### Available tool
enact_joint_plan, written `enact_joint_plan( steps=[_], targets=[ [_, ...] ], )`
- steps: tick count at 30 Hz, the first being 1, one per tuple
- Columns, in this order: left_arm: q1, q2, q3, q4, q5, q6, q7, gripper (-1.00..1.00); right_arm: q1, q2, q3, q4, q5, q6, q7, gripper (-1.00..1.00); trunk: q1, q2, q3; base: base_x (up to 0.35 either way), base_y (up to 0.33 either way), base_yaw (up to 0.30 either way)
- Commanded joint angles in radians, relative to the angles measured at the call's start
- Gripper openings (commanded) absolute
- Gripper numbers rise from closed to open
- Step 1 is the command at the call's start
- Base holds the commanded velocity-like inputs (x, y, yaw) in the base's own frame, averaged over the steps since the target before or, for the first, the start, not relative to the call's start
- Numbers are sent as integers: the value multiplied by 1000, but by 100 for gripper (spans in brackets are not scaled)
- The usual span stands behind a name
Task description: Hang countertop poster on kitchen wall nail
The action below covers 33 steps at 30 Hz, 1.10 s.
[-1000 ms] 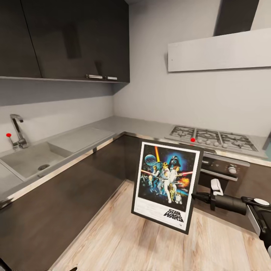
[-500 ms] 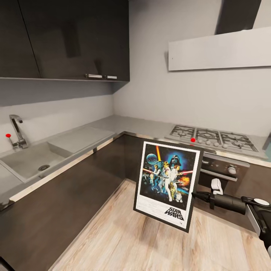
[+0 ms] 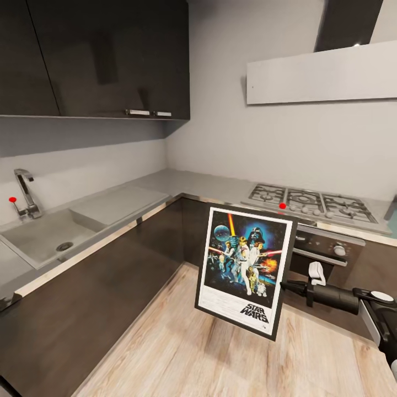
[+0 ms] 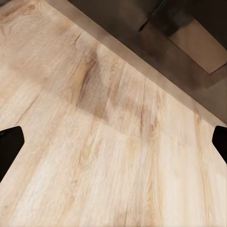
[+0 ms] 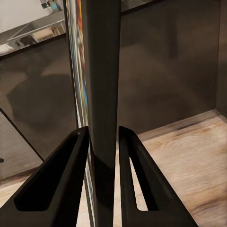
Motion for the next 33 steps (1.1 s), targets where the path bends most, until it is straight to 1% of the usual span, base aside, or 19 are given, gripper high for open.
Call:
enact_joint_plan(
  steps=[1, 13, 17, 22, 23, 33],
  targets=[
    [-1, 0, 8, 1, -6, -4, -3, 100, -1, 0, 0, 0, -4, 12, 5, -100, 0, -1, -1, 0, 0, 0],
    [-1, 0, 8, 1, -6, -4, -3, 100, -1, 0, 0, 0, -4, 12, 5, -100, 0, -1, -1, 0, 0, 0],
    [-1, -2, 9, 1, -18, -5, 16, 100, 3, 0, -1, 1, -4, 11, 5, -100, -15, 27, 11, 0, 0, 0],
    [-1, -2, 9, 1, -20, -5, 44, 100, 4, 0, -1, 1, -3, 11, 5, -100, -34, 62, 27, 0, 0, 0],
    [-1, -2, 9, 1, -20, -5, 74, 100, 4, 0, -1, 1, -3, 11, 5, -100, -38, 69, 30, 0, 0, 0],
    [-1, -2, 9, 1, -20, -5, 78, 100, 4, 0, -1, 1, -3, 11, 4, -100, -77, 139, 62, 0, 0, 0]
  ],
)
